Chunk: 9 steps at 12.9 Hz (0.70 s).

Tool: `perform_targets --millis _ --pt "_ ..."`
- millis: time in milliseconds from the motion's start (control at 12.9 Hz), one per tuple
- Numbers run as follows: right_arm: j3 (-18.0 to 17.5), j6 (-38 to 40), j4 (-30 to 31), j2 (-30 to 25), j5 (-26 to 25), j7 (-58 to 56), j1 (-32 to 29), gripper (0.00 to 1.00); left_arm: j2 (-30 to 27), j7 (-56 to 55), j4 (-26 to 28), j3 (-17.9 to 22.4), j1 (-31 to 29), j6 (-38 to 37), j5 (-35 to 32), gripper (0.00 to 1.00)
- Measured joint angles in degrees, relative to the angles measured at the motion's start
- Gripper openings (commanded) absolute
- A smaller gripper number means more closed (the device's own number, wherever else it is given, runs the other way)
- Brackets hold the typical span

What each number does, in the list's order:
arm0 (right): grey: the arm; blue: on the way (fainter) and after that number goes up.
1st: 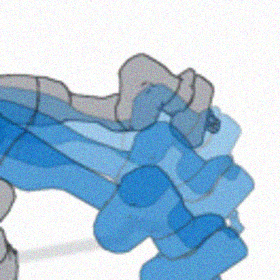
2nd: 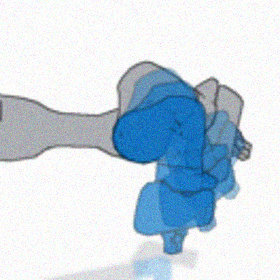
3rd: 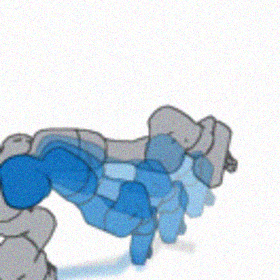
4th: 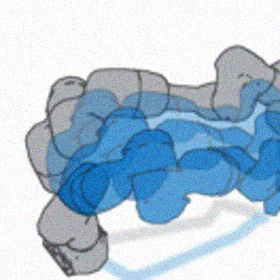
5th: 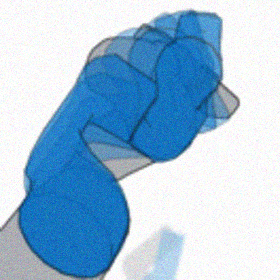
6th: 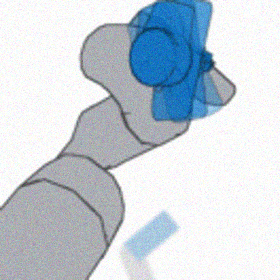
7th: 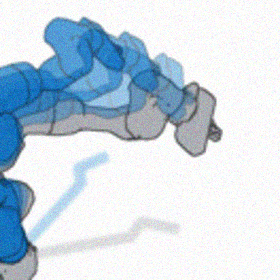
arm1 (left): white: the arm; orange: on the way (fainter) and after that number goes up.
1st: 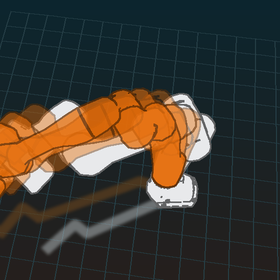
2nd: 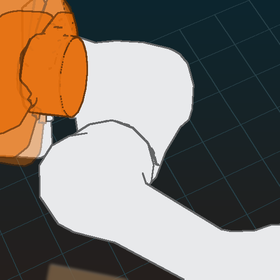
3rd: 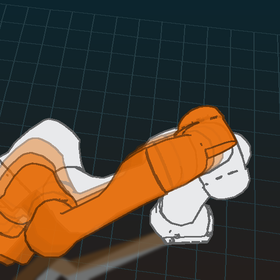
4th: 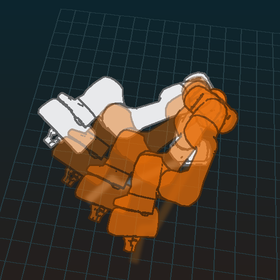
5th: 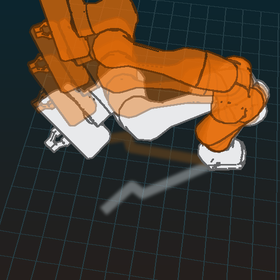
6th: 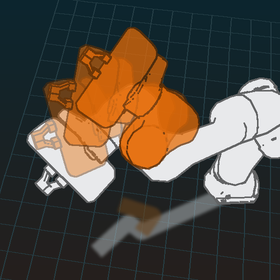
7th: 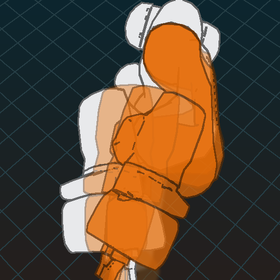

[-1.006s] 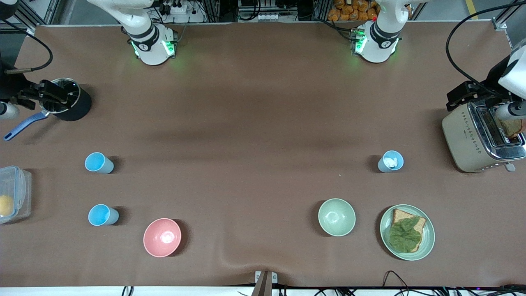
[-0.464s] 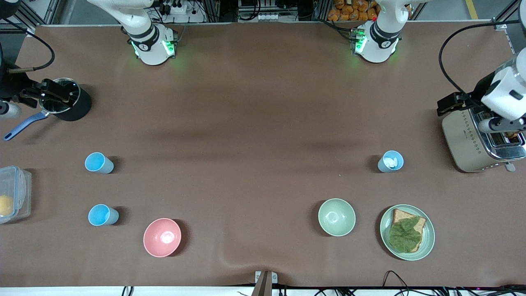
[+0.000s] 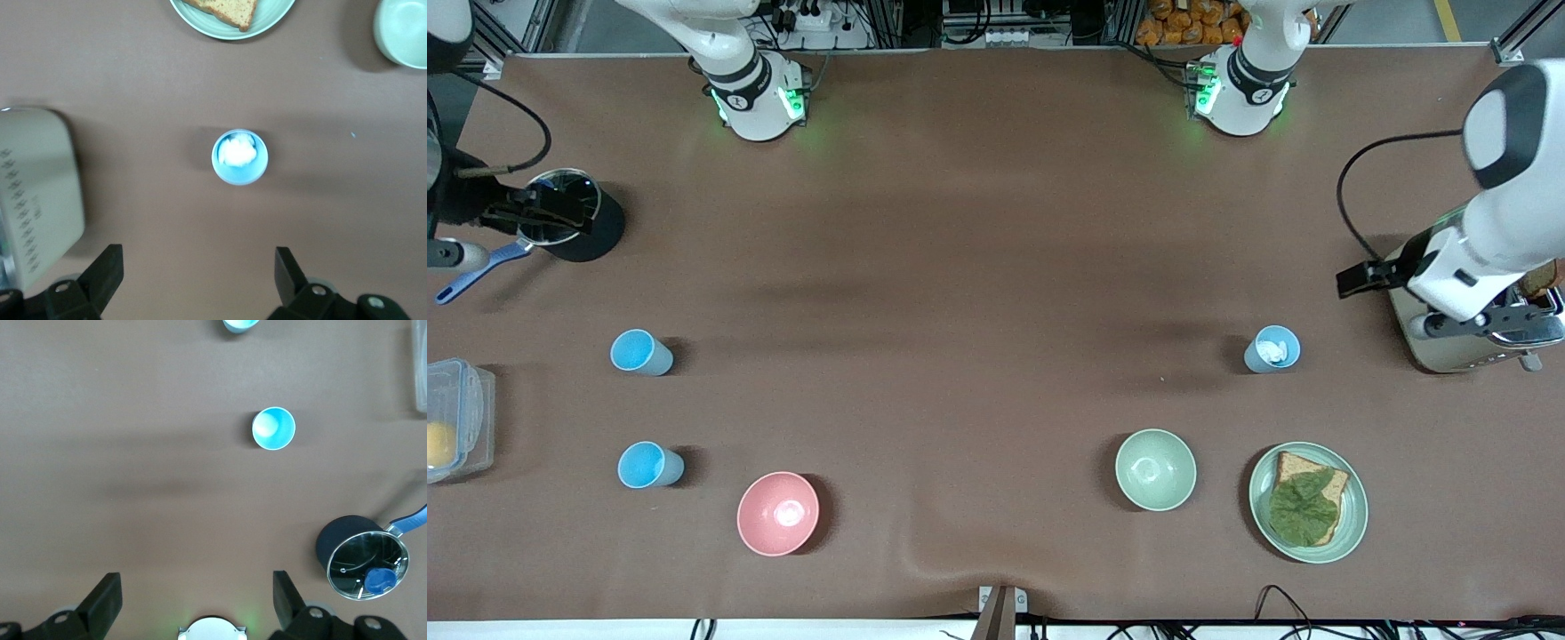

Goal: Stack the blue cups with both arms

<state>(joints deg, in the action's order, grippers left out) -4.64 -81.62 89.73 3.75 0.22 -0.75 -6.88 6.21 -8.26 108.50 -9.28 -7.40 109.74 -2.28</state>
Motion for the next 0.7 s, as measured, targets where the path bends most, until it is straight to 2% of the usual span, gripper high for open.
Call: perform_targets --millis 155,310,542,696 --pt "0.0 0.0 0.0 2.5 0.0 0.0 -1.2 1.0 0.3 0.1 9.0 0.0 -1.2 11.6 0.0 1.0" --pt "0.1 -0.1 0.0 4.4 0.0 -0.1 -2.8 1.0 1.0 0.2 15.4 0.0 -1.7 19.1 0.0 1.0" --pt "0.1 -0.7 -0.2 7.6 -0.1 -1.1 -3.6 1.0 4.2 0.2 18.7 0.0 -2.8 25.0 0.0 1.0" --pt "0.1 -1.3 -2.1 10.2 -0.1 -3.4 -4.4 1.0 7.8 0.2 18.8 0.0 -3.5 28.9 0.0 0.95"
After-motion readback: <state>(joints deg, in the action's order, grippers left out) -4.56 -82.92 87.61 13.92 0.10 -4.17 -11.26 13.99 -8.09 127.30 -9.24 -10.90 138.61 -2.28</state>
